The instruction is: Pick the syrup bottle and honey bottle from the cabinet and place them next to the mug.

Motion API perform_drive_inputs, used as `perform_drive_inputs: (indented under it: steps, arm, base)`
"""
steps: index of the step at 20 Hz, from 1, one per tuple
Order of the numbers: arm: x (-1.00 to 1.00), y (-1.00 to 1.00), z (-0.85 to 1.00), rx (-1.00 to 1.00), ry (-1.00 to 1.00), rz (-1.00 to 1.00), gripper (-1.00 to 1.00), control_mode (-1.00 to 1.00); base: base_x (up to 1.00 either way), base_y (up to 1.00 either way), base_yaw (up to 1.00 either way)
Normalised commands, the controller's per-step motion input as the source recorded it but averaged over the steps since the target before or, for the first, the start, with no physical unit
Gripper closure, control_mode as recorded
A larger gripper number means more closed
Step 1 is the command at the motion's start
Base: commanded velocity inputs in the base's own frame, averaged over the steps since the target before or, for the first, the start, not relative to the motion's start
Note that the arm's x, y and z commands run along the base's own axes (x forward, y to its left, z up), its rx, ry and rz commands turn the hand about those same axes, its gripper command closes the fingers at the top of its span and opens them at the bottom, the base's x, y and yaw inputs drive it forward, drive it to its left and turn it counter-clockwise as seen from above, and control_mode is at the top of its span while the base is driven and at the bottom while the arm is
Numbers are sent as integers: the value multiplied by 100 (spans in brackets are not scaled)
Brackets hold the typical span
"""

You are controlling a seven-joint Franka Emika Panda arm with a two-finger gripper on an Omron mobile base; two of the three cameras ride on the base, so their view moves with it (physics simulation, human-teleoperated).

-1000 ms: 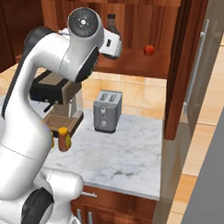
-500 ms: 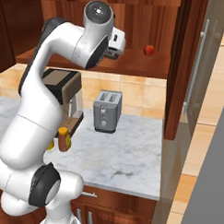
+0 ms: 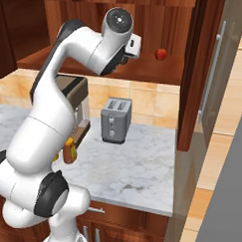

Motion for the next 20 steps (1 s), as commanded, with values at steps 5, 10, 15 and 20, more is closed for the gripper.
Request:
perform_drive_inputs:
  steps: [5,10,15,20]
  arm:
    - [32,-11,0,0,-9,8,-100,-100]
    - [34,-12,0,0,-1,6,-100,-100]
    - [32,-10,0,0,0,5,-100,-100]
    - [28,-2,0,0,1,4,-100,-100]
  base:
    - [0,0,0]
    - [0,0,0]
    - [0,0,0]
    - [0,0,0]
